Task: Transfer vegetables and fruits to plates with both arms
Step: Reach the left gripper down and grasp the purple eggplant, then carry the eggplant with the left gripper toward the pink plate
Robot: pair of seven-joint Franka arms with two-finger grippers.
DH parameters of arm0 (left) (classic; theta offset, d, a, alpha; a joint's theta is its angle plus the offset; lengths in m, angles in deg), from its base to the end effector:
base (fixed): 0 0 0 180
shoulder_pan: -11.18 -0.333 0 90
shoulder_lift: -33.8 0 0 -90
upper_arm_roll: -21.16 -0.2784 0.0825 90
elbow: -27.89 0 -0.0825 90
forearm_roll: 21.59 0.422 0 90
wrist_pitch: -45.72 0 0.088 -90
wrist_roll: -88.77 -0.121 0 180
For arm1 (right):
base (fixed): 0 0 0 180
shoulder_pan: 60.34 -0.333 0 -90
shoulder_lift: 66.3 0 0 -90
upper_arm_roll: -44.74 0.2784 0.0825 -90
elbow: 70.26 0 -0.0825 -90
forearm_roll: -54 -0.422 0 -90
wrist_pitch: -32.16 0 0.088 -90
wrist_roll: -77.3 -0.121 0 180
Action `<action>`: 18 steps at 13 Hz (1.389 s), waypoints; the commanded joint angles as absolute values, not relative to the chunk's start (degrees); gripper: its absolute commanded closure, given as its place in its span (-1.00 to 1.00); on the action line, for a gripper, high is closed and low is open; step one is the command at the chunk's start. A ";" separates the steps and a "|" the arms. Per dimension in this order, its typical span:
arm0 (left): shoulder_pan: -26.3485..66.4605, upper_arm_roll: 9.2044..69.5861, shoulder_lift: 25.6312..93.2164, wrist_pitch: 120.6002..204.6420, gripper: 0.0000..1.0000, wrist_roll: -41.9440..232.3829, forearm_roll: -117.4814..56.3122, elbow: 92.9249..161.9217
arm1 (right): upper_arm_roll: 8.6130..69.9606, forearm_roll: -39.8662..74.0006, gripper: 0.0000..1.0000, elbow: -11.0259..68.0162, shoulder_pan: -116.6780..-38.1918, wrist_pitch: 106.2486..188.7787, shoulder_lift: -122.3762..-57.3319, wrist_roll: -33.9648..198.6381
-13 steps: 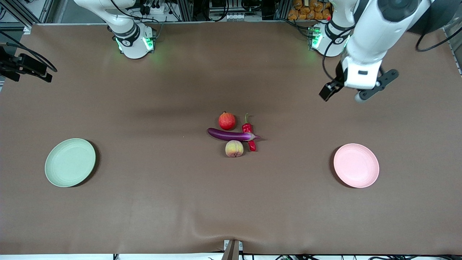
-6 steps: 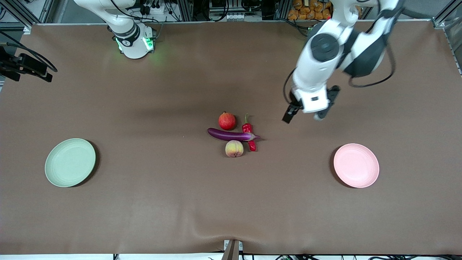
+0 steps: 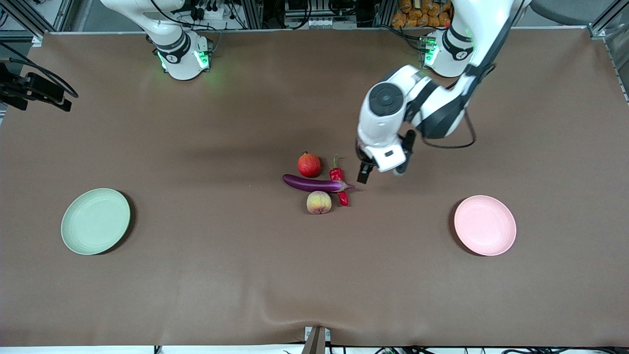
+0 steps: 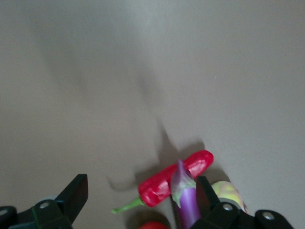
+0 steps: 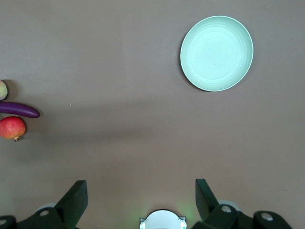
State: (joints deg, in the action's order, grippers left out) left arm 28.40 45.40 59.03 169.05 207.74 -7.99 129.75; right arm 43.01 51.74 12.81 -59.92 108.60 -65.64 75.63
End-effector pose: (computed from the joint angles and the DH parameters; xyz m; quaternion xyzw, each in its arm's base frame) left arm 0.5123 -0.4216 0.2575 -0.8098 -0.5865 -0.0083 0.0113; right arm 0.5614 -0.0157 0.6205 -0.9980 0.0297 0.0520 0.0198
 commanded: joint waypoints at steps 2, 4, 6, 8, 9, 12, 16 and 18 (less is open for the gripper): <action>33.31 44.80 67.71 168.15 -1.00 217.86 -1.56 121.49 | 43.33 50.75 -1.00 12.00 -59.37 107.48 -66.13 75.11; 33.77 44.71 70.61 168.15 -1.00 221.81 0.10 119.22 | 43.33 50.66 -1.00 12.00 -59.37 107.48 -66.13 75.11; 34.73 44.71 73.25 168.85 -1.00 225.95 2.74 117.81 | 43.33 50.66 -1.00 12.00 -59.37 107.48 -66.13 75.11; 35.00 44.71 75.10 169.12 -0.99 226.93 2.84 116.31 | 43.33 50.66 -1.00 12.00 -59.46 107.57 -66.13 75.11; 35.09 44.71 75.46 169.73 -0.88 227.45 2.84 116.13 | 43.33 50.66 -1.00 12.00 -59.46 107.57 -66.13 75.11; 35.26 44.71 76.95 173.51 -0.81 229.39 3.02 116.22 | 43.33 50.75 -1.00 12.00 -59.37 107.48 -66.13 75.11; 35.79 44.62 78.36 173.78 -0.39 229.48 4.60 116.13 | 43.24 50.66 -1.00 12.09 -59.19 107.30 -66.13 75.20; 35.79 44.54 78.45 174.22 -0.12 229.48 4.51 116.22 | 43.24 50.75 -1.00 12.09 -59.19 107.30 -66.13 75.20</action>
